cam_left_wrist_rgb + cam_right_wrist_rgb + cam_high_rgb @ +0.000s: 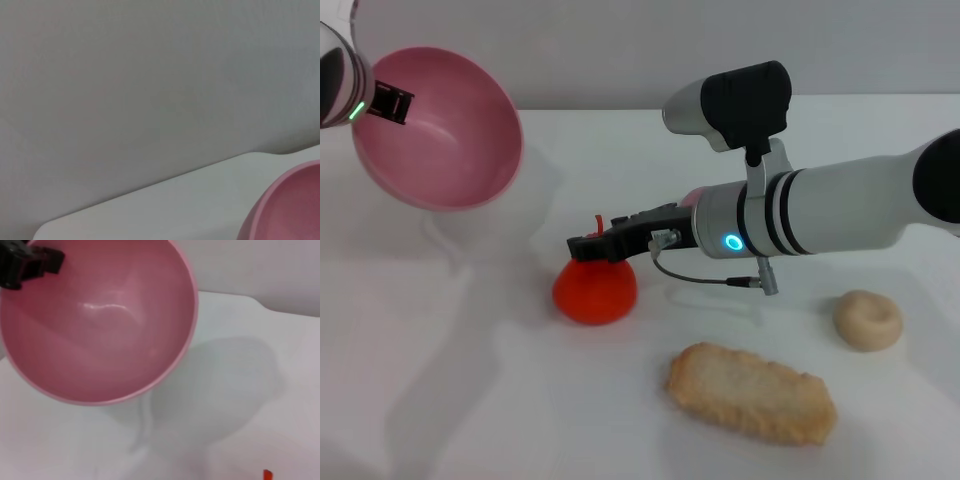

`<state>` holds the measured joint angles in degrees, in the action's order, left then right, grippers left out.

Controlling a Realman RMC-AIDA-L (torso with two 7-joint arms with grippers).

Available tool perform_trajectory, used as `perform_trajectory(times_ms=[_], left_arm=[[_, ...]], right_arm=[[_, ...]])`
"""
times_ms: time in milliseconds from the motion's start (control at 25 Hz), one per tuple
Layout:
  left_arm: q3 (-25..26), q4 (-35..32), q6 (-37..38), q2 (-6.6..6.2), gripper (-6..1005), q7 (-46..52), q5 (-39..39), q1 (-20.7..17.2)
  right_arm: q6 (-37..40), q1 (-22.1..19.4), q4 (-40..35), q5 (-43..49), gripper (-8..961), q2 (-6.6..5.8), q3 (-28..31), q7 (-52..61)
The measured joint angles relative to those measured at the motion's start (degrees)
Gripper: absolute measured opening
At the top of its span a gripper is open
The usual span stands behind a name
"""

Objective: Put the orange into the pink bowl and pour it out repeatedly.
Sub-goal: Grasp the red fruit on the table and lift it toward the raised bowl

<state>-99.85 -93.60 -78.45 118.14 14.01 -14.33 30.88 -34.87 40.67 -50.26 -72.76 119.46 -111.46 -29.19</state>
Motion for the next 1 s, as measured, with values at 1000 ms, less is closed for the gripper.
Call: perform_trajectory(times_ms=[1000], left_arm=[[0.0, 0.9, 0.2, -0.09, 44, -2.0, 0.0, 0.7]], right_arm=[[2.0, 4.7, 10.8, -14.4, 716, 0.33, -3.7, -7.1]])
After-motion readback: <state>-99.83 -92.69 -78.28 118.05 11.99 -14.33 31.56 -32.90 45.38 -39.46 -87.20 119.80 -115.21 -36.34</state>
